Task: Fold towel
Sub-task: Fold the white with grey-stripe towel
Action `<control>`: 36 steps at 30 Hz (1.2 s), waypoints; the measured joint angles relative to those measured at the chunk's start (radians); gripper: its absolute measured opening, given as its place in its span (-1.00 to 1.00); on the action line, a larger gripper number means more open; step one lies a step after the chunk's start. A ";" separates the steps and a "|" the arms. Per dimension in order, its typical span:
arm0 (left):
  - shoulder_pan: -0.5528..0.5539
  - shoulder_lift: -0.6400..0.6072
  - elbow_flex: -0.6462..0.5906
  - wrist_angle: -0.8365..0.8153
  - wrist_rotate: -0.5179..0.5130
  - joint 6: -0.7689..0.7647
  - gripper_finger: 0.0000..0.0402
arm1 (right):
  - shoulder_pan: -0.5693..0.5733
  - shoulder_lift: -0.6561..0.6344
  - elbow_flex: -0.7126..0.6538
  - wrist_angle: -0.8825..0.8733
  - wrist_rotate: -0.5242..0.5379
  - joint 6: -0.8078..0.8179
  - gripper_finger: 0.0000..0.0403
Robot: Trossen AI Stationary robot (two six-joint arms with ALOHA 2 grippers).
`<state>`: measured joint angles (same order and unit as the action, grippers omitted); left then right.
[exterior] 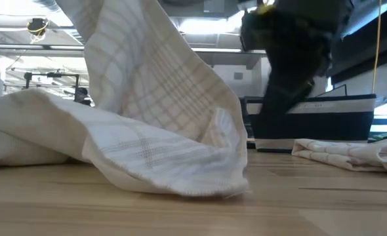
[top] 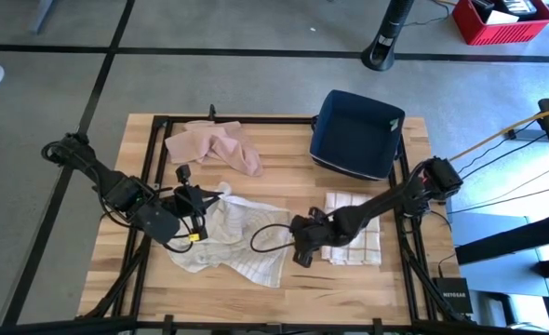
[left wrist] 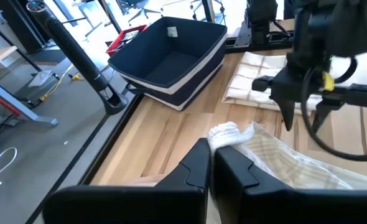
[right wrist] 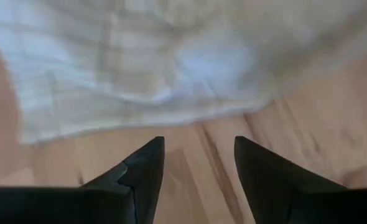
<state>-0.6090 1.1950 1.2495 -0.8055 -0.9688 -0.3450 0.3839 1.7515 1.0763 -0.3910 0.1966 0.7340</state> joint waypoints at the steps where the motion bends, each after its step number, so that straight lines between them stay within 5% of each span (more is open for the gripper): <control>1: 0.000 0.000 0.000 0.000 0.000 0.000 -0.98 | 0.008 0.000 -0.023 0.025 0.003 0.023 -0.02; 8: 0.000 0.000 0.000 0.001 0.000 0.011 -0.97 | 0.029 0.000 -0.182 0.342 0.074 0.070 -0.02; 22: 0.000 0.000 0.000 0.000 0.000 0.016 -0.96 | -0.032 0.110 -0.219 0.527 -0.007 0.016 -0.05; 26: 0.000 -0.001 0.000 0.001 0.000 0.016 -0.95 | -0.032 0.108 -0.223 0.576 -0.013 -0.064 -0.30; 32: 0.000 -0.001 0.000 0.000 0.000 0.014 -0.95 | -0.032 0.109 -0.200 0.572 -0.058 -0.171 -0.92; 36: 0.000 -0.001 0.000 0.000 0.000 0.013 -0.95 | -0.030 0.079 -0.157 0.475 -0.023 -0.225 -0.92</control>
<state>-0.6093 1.1938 1.2498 -0.8053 -0.9684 -0.3325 0.3542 1.8307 0.9198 0.0836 0.1737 0.5094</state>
